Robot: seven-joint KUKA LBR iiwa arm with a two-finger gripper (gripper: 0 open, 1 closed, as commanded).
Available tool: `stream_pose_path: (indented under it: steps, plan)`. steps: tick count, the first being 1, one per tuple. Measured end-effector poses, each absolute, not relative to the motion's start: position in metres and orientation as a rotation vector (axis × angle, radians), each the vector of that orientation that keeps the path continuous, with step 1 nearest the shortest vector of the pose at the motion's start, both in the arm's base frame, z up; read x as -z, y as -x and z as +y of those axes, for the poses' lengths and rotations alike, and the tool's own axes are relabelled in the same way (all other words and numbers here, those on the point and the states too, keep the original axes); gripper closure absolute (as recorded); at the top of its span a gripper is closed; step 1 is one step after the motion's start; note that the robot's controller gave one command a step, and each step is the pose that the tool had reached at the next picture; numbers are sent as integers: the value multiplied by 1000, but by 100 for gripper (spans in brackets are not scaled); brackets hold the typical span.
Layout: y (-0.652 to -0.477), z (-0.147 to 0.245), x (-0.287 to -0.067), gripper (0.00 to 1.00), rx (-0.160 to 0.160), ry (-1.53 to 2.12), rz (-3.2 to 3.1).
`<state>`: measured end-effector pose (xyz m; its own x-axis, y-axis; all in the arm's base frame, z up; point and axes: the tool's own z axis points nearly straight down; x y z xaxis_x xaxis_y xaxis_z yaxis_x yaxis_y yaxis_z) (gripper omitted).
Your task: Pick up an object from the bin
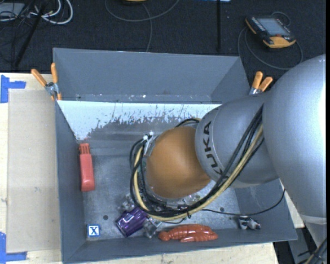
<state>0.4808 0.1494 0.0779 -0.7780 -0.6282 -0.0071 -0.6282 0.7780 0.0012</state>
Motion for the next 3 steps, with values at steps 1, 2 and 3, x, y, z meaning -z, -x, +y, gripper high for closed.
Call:
stream_pose_path:
  steps: [1,2,3]
  plan:
    - [-481,149,-78,100,-6,1043,2957]
    - [-475,146,-189,100,-1,1014,2972]
    - [-475,146,-188,100,-2,1013,2975]
